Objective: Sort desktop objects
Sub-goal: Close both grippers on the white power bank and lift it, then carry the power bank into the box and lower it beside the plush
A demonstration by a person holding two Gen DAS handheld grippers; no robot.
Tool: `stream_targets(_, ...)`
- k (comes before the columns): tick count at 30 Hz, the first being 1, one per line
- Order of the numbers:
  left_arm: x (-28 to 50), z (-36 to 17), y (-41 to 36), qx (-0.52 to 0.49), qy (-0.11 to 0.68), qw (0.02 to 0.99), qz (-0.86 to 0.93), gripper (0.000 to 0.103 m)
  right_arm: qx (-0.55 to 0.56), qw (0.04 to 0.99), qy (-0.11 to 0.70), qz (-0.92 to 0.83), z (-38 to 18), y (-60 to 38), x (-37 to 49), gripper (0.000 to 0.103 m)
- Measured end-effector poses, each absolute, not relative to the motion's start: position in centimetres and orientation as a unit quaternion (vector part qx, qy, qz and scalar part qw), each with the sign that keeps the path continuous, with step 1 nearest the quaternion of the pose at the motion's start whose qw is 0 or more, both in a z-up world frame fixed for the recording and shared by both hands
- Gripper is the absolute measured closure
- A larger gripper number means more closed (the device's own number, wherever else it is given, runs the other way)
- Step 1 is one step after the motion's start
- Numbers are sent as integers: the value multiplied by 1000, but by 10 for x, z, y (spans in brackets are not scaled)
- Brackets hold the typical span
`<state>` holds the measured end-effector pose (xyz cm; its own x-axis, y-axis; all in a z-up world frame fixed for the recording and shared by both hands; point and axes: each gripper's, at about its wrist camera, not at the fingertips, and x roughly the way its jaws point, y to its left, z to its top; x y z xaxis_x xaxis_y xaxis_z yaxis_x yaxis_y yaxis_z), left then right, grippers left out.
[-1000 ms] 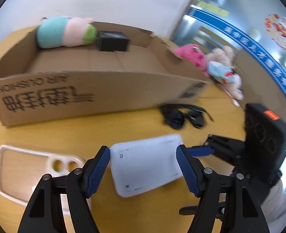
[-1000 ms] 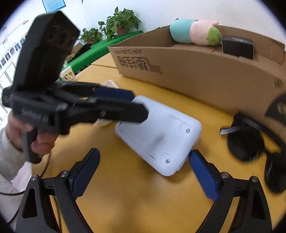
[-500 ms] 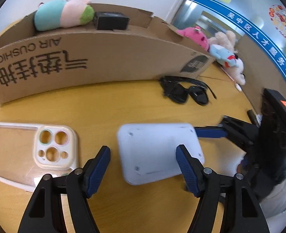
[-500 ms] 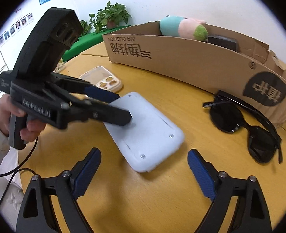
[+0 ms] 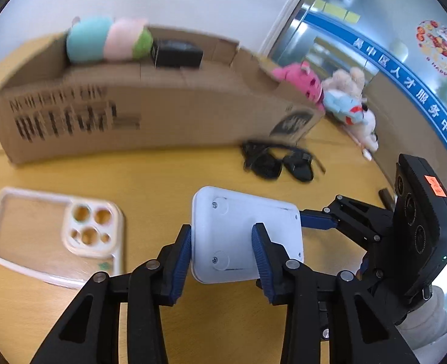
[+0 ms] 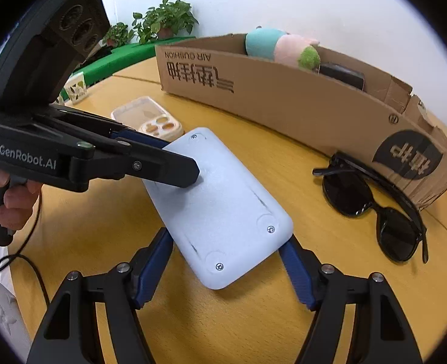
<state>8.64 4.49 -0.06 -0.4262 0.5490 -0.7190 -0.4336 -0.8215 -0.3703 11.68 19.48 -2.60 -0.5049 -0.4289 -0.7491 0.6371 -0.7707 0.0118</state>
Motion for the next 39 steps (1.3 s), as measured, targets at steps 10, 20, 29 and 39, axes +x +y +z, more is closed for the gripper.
stream_targets(10,50,90,24,-356,-70,282,888,67,308,318,176,-880,60,174,74,31)
stream_targets(20,-46,165,-26,-305,-83,250,915,67,258,374,184,-872,137,133,-29,32)
stream_targets(29,-148,144,-48,-346,-88,196,913,67,310,411,186,-837,117,91,-135,32)
stream_targets(39,-235,61,-51,-472,-72,140,868,67,429,439,144,-776,17,60,-216,31)
